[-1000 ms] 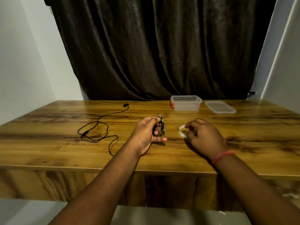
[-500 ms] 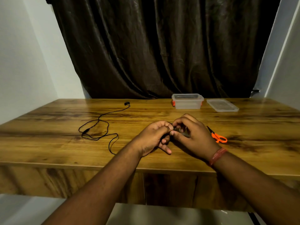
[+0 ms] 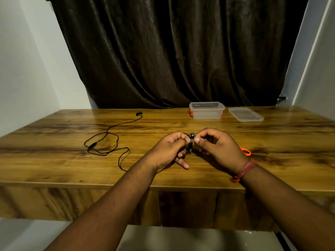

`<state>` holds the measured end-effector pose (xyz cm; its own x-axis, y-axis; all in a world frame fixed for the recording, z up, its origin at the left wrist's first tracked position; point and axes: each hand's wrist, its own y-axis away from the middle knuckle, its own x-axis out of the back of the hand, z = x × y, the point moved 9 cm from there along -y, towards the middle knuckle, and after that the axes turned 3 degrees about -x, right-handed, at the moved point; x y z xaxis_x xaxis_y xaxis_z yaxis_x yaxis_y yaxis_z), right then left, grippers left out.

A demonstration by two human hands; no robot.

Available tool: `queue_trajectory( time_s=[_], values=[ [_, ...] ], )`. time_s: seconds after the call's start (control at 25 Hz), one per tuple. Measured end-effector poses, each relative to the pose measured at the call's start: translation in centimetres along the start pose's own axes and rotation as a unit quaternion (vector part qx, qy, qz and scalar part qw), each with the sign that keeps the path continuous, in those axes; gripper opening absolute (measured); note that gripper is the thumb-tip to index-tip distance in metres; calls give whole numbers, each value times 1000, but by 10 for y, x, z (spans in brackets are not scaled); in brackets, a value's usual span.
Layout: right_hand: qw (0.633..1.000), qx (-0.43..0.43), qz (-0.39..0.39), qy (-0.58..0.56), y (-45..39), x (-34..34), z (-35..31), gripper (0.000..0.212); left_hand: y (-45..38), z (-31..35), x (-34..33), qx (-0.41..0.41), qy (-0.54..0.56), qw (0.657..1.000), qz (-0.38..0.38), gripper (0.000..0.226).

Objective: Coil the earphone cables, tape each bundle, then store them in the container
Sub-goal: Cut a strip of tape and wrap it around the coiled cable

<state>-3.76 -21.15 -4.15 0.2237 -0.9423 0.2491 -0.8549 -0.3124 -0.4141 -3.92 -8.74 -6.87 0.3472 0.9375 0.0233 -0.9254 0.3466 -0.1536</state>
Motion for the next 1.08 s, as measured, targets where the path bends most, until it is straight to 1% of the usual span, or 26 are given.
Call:
queue_trajectory(
  time_s=[0.12, 0.24, 0.28, 0.32, 0.48, 0.6, 0.72, 0.84, 0.92, 1.08],
  values=[
    [999, -16, 20, -38, 0, 3, 0, 9, 1, 2, 0, -3, 25, 1000, -5, 13],
    [990, -8, 107, -92, 1, 24, -4, 10, 0, 4, 0, -10, 97, 995, -22, 21],
    [988, 2, 124, -94, 1, 27, -6, 10, 0, 5, -1, -10, 107, 994, -27, 23],
    [989, 13, 124, -85, 0, 26, -8, 9, 0, 4, -2, -7, 107, 994, -28, 25],
    [997, 44, 63, -6, -1, 3, -8, 9, -3, -3, -5, -13, 34, 999, -25, 29],
    [995, 67, 46, 57, -1, -1, -13, 9, -1, -1, -4, -48, -82, 995, -2, 28],
    [995, 72, 32, 68, 0, -2, -13, 11, 3, 13, -7, -120, -223, 967, 29, 27],
    [995, 64, 34, 74, 0, -1, -9, 11, 3, 20, -10, -159, -297, 941, 37, 32],
    [995, 57, 45, 69, 0, 2, -8, 9, 2, 21, -9, -164, -315, 934, 41, 33],
    [991, 52, 76, 97, 3, 4, -16, 9, 2, 15, -6, -127, -232, 963, 41, 31]
  ],
)
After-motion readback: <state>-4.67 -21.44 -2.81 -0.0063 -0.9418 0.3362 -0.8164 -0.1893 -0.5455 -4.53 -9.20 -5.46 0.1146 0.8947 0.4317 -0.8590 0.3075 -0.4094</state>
